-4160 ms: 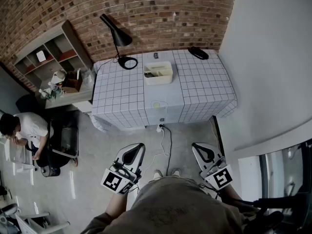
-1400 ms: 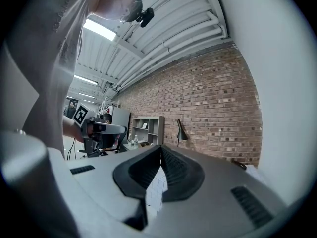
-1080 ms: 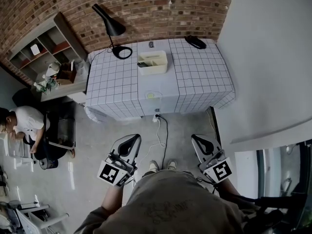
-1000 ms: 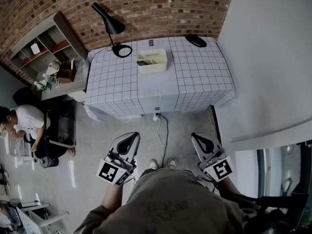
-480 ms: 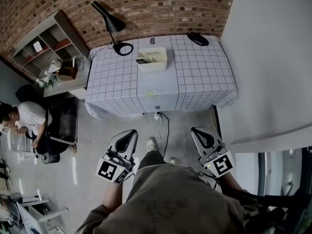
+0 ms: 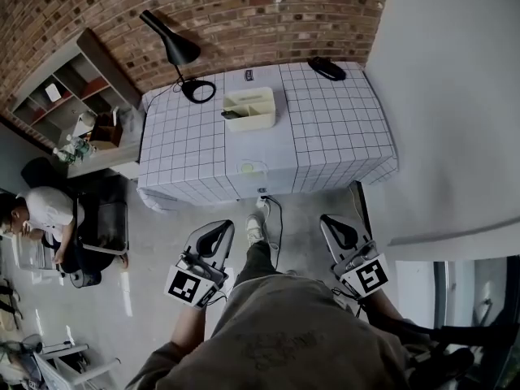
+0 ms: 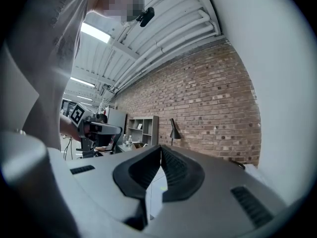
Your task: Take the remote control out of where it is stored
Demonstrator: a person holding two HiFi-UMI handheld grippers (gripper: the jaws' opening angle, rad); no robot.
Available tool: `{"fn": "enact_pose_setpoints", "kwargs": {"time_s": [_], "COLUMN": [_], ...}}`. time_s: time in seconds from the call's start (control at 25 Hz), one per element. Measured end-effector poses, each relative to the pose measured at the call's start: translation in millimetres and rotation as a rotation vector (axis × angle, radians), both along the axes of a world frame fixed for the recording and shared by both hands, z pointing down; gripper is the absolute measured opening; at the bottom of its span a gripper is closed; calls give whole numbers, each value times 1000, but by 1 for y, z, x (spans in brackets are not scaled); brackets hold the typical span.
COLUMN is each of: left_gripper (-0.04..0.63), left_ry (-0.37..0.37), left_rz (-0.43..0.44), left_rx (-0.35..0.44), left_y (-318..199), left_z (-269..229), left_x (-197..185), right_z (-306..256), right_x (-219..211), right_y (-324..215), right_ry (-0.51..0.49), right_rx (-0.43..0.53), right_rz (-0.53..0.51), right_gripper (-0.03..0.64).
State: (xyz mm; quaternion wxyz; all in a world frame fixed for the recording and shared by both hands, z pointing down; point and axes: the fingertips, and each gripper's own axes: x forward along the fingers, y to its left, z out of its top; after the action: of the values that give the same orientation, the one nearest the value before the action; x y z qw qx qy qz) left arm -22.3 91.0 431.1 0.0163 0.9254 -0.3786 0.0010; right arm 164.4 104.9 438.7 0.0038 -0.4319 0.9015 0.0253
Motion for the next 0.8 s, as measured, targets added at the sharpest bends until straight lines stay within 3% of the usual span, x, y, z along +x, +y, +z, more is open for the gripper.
{"fn": "enact_pose_setpoints", "kwargs": {"time_s": [0.8], "left_gripper": [5], "left_ry": [40], "left_rz": [0], "left_rx": [-45], "left_y": [-173], "left_z": [9], "left_x": [-60], "right_z": [4], "right_x": [-54], "right_y": [-163], "right_ry": [27], "right_rx": [-92], "right_rz": [8], "right_gripper": [12]}}
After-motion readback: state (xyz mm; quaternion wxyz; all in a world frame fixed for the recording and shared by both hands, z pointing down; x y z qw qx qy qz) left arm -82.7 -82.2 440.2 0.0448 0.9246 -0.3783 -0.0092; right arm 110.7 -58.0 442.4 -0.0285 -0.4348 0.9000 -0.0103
